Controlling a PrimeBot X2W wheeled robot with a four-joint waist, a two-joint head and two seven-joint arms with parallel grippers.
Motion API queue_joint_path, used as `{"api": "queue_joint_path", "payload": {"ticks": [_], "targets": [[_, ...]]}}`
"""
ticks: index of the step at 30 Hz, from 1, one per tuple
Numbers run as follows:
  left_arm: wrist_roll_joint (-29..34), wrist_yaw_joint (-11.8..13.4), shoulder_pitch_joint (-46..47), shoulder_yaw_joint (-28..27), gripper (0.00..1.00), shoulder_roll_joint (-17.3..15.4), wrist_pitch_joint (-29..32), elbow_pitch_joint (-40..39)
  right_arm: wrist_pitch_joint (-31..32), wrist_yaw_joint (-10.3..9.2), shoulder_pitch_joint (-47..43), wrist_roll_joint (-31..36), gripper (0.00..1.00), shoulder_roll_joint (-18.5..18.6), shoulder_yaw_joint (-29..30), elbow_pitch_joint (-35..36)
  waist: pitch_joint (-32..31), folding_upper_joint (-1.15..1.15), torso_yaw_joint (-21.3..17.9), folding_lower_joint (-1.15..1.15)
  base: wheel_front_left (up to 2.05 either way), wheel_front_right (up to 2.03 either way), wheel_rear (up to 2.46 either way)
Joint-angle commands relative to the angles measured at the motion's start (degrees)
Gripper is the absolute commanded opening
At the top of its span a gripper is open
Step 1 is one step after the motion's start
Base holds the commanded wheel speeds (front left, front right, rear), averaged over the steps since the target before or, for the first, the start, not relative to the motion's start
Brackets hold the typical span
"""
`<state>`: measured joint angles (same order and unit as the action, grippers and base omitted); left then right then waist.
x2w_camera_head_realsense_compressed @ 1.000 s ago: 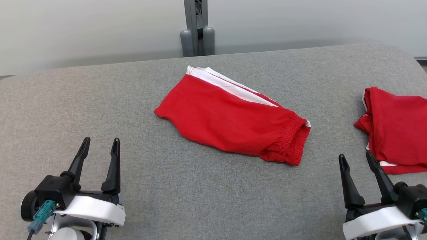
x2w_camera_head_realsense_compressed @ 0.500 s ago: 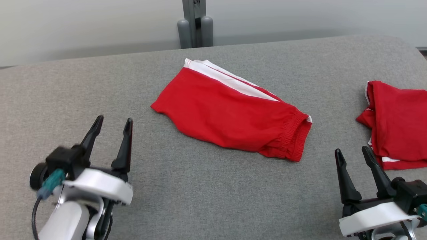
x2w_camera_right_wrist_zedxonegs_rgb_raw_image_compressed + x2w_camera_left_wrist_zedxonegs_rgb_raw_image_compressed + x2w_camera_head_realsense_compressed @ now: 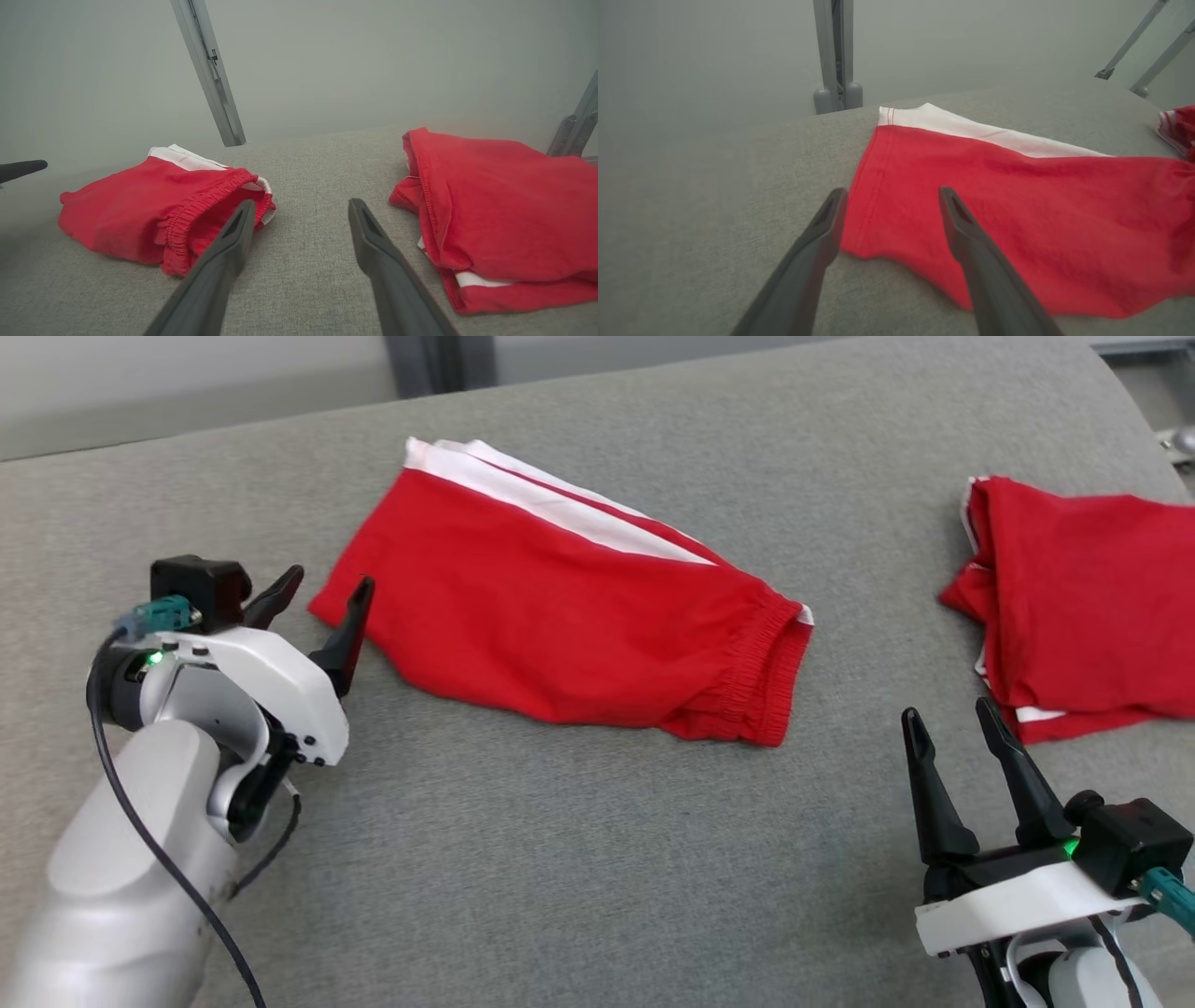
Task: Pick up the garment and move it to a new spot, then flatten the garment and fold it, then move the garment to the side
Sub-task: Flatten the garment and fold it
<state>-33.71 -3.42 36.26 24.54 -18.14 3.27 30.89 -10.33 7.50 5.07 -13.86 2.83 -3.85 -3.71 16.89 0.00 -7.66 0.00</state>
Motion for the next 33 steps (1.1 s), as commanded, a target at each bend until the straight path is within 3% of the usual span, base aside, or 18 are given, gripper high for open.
{"api": "queue_joint_path", "payload": {"ticks": [1,8,15,16,17,18,22,27,33], "targets": [[-0.7,-0.9,2.4,-0.1,1.0,-0.3,0.9,3.0,-0.9,-0.01,1.0,-0.5,1.0,0.2,-0.2,-0.5,2.0,0.0,-2.4,0.0,0.0,0.0,0.0],[-3.9,-3.4,9.4,0.4,1.0,-0.7,5.6,18.0,-3.0,-0.01,2.7,-2.2,1.0,0.2,-1.6,-3.5,4.0,0.0,-4.9,0.0,0.0,0.0,0.0],[-6.6,-4.1,11.0,2.3,1.0,0.2,8.8,23.6,-3.7,-0.01,4.2,-3.5,1.0,0.2,-3.0,-5.3,4.4,0.0,-4.9,0.0,0.0,0.0,0.0],[-7.1,-4.1,11.0,2.9,0.7,0.5,9.0,23.6,-3.9,-0.01,4.4,-3.6,1.0,0.3,-3.2,-5.5,4.4,0.0,-4.9,0.0,0.0,0.0,0.0],[-7.7,-4.1,10.9,3.8,0.47,0.8,9.3,23.2,-4.0,-0.01,4.5,-3.9,1.0,0.2,-3.4,-5.7,4.4,0.0,-4.9,0.0,0.0,0.0,0.0],[-8.3,-4.2,10.7,4.6,0.0,0.9,9.6,22.8,-4.0,-0.01,4.8,-4.0,1.0,0.3,-3.5,-5.8,4.5,0.0,-4.9,0.0,0.0,0.0,0.0],[-11.5,-4.2,10.1,6.7,0.0,-0.4,8.7,21.0,-4.4,-0.01,5.4,-4.5,1.0,0.3,-3.9,-6.2,4.4,0.0,-4.9,0.0,0.0,0.0,0.0],[-14.7,-4.1,9.1,6.6,0.0,-2.2,3.0,19.0,-4.6,-0.01,5.0,-4.6,1.0,0.3,-2.6,-6.6,3.5,0.0,-4.2,0.0,0.0,0.0,0.0],[-16.1,-4.1,5.0,7.7,0.0,-2.3,-2.6,15.8,-4.9,-0.01,3.3,-2.3,1.0,0.2,0.5,-5.7,2.5,0.0,-0.1,0.0,0.0,0.0,0.0]]}}
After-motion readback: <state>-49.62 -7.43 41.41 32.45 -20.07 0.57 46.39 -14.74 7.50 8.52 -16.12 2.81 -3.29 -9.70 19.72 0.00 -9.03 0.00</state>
